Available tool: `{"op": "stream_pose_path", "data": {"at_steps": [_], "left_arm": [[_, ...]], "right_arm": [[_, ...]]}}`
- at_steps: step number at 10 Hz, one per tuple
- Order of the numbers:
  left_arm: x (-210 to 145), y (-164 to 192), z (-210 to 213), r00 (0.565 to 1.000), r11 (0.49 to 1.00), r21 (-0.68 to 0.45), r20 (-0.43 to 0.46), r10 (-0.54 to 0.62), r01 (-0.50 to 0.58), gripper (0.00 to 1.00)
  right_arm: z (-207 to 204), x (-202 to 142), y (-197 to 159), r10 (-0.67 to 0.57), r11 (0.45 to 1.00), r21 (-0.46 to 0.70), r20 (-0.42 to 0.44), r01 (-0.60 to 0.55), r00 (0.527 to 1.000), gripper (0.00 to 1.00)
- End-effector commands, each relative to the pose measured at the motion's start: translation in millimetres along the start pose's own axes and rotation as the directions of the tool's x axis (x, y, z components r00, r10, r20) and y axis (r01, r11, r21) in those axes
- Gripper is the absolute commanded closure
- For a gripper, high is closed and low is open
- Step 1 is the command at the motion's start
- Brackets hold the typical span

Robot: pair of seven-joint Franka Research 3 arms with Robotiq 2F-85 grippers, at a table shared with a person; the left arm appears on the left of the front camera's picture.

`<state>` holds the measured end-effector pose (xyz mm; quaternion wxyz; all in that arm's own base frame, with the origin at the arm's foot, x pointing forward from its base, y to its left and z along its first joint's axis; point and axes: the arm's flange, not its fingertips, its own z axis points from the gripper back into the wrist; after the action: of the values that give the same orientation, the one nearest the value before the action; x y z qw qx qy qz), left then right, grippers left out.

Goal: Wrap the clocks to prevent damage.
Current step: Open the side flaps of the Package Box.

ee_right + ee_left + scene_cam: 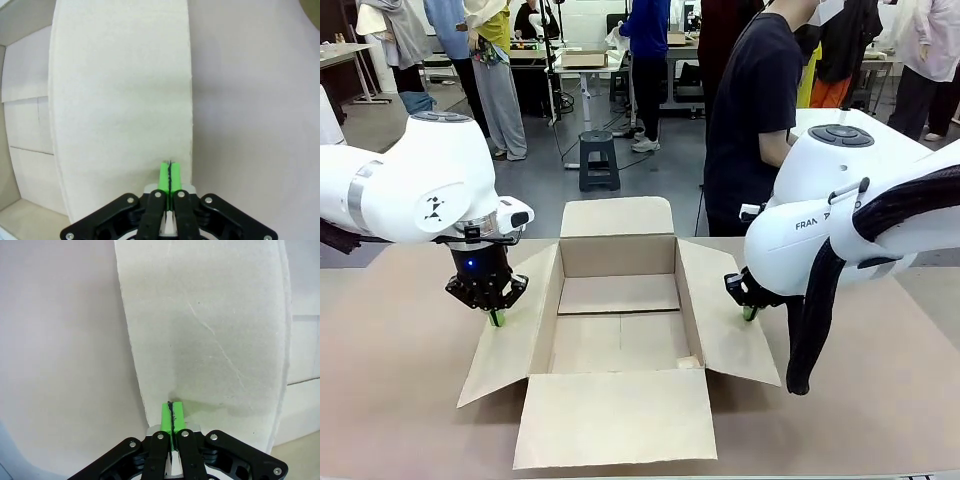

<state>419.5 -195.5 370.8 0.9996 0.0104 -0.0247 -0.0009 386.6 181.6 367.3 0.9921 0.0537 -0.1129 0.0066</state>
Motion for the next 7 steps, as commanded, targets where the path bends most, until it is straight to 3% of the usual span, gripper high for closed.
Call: {"op": "stream_pose_path", "data": {"at_steps": [1, 7], "left_arm": [[-1.5, -0.3, -1.4, 1.000, 1.000, 0.005, -0.011, -0.002, 0.002, 1.00], [-1.5, -0.3, -1.4, 1.000, 1.000, 0.005, -0.011, -0.002, 0.002, 1.00]], "right_arm": [[0.0, 1.5, -1.3, 0.011, 1.000, -0.013, 0.012, -0.011, 1.000, 0.99], [0.0, 1.5, -1.3, 0.011, 1.000, -0.013, 0.012, -0.011, 1.000, 0.99]]}}
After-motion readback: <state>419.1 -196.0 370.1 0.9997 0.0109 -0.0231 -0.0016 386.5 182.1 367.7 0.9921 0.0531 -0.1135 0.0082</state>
